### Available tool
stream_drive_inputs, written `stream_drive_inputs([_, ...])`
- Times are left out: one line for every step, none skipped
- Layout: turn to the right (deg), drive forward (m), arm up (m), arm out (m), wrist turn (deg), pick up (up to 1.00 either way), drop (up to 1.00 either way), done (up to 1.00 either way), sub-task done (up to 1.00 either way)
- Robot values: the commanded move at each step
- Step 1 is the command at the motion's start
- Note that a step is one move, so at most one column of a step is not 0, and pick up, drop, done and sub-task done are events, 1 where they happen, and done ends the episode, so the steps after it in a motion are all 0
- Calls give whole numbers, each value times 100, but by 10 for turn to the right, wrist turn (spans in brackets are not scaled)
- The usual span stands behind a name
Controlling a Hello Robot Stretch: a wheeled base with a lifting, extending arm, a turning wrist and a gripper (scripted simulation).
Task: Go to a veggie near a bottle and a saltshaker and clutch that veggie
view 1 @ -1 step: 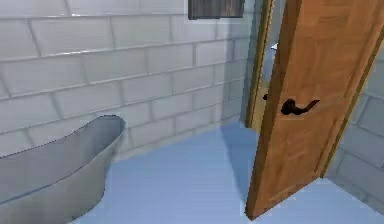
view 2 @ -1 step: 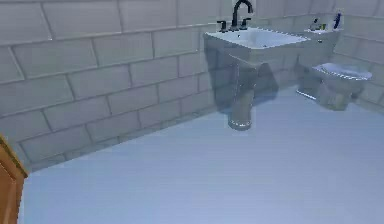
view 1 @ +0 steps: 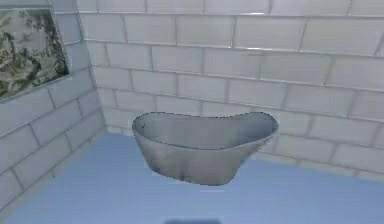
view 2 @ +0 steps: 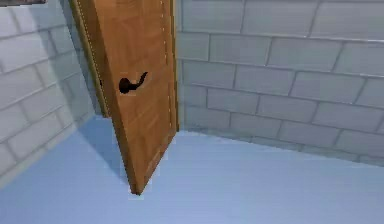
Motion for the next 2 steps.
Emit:
stream_drive_inputs([-450,0,0,0,0,0,0,0,0])
stream_drive_inputs([-450,0,0,0,0,0,0,0,0])
